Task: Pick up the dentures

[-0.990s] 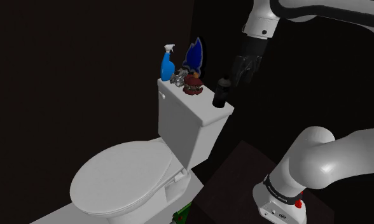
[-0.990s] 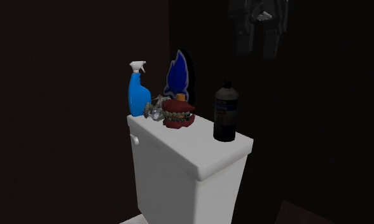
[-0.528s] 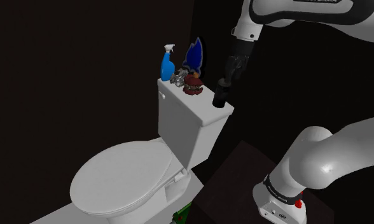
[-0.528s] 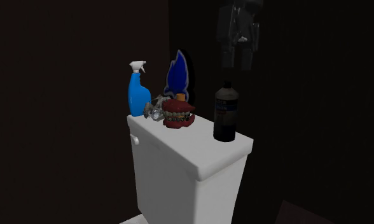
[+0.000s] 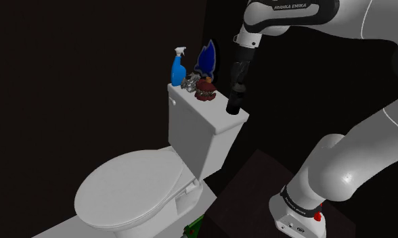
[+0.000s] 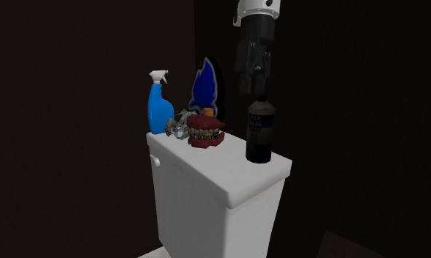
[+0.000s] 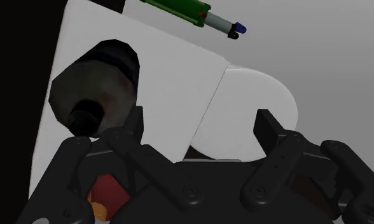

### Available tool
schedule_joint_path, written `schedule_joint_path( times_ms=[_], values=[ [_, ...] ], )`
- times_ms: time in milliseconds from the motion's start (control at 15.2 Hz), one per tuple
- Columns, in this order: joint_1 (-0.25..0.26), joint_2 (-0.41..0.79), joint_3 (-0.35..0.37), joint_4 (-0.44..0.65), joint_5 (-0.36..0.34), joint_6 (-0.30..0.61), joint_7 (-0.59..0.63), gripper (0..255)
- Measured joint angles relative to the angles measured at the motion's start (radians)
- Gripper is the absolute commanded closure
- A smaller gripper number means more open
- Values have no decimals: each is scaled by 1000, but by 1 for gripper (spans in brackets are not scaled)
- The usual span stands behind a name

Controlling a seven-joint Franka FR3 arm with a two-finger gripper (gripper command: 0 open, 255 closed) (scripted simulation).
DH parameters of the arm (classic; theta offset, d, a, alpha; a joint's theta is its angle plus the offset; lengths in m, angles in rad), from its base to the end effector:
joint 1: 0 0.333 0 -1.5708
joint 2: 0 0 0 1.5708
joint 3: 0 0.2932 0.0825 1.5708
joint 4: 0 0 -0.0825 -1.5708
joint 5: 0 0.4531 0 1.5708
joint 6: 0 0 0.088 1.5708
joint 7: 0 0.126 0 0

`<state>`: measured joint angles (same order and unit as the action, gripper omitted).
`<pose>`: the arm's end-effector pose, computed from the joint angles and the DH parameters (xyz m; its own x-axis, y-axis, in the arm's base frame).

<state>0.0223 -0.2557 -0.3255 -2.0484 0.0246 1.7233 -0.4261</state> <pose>0.5208 -0.1668 0.4792 0.9906 0.1330 -0.0316 0.1279 -0.9833 -0.1294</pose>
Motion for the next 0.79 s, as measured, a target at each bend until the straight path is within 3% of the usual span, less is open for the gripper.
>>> schedule_joint_path(
  times_ms=[462, 792],
  values=[
    [-10, 299, -67, 229, 98, 40, -239, 0],
    [-55, 517, -70, 439, 183, 21, -385, 0]
  ],
)
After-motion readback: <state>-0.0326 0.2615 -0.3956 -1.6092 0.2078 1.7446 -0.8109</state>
